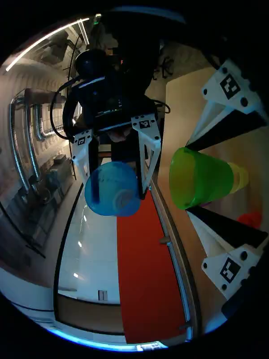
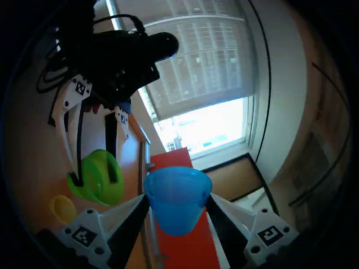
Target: Pour water
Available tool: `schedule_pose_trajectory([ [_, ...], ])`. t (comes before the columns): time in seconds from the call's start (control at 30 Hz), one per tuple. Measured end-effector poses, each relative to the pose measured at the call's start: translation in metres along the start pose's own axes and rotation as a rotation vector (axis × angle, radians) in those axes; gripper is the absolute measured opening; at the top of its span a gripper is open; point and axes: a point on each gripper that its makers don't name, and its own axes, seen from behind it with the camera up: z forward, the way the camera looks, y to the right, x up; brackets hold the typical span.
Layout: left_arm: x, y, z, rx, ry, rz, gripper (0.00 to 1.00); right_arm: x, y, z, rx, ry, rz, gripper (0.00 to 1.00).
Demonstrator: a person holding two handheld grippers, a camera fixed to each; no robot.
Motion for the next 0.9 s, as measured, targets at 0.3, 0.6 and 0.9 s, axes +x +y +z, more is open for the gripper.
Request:
schedule_pose_trajectory([
  [0.3,0.000,-0.004,-0.001,0.013,-0.006,0.002,0.86,-0.008,-0.006,-0.012,0.000,-0.023,0.281,0.88],
  [0.6,-0.001,-0.004,-0.002,0.016,-0.011,0.004,0.86,-0.016,-0.010,-0.019,0.019,-0.043,0.601,0.88],
  [0.9,0.001,-0.005,-0.004,0.017,-0.014,0.006,0.86,-0.020,-0.014,-0.022,0.067,-0.046,0.889,0.88],
])
